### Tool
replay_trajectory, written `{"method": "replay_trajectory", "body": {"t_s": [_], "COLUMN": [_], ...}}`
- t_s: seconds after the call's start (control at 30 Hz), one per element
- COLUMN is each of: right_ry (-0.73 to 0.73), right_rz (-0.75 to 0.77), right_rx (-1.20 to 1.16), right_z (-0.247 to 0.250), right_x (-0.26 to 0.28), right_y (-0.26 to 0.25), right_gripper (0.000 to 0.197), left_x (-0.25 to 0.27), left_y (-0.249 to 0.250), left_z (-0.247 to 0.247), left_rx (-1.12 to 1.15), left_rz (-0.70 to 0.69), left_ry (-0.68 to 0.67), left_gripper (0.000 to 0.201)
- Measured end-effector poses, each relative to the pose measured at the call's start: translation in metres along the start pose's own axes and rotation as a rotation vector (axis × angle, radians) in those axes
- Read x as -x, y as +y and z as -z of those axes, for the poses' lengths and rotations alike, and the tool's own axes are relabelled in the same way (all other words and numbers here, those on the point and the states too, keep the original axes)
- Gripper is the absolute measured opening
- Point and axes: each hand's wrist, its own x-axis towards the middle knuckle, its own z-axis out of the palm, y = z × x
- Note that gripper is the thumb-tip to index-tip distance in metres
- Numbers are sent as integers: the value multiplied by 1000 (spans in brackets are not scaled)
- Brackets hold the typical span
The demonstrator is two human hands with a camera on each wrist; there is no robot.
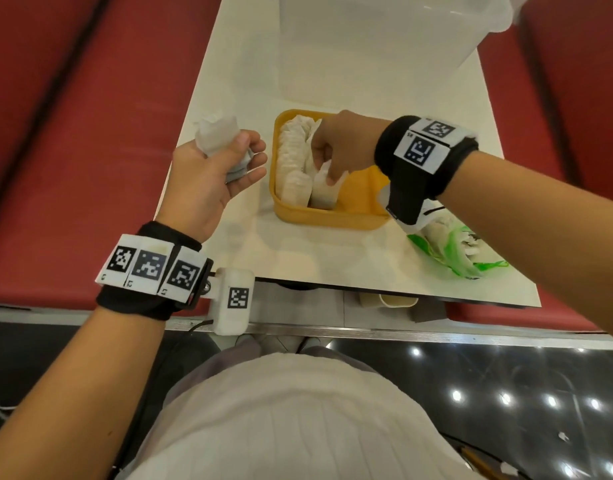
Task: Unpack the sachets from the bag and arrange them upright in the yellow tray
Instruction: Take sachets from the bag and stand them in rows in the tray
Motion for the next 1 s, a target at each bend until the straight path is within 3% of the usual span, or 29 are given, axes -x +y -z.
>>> {"method": "replay_trajectory", "body": {"t_s": [0.17,0.37,0.5,0.67,0.9,1.0], "right_ry": [-15,-4,-31,-121,-218,-195], "right_rz": [-78,-32,-12,17,-3,-14], "right_rx": [-54,46,-8,44,100,89], "right_z": [-4,-6,-4,-16,-19,-19], "right_x": [1,-4,-3,1,-6,-5], "right_y": [11,8,0,-7,-5,-2], "right_gripper": [42,28,25,51,47,45], "left_x": [-2,-8,-9,-8,-7,-5], "left_y": [-4,-7,-8,-9,-10,-10], "left_z": [5,4,3,1,0,-2], "left_rx": [-11,-26,-34,-28,-36,-48], "left_rz": [40,89,106,116,130,141], "left_ry": [23,33,22,19,16,2], "left_gripper": [13,13,13,13,13,14]}}
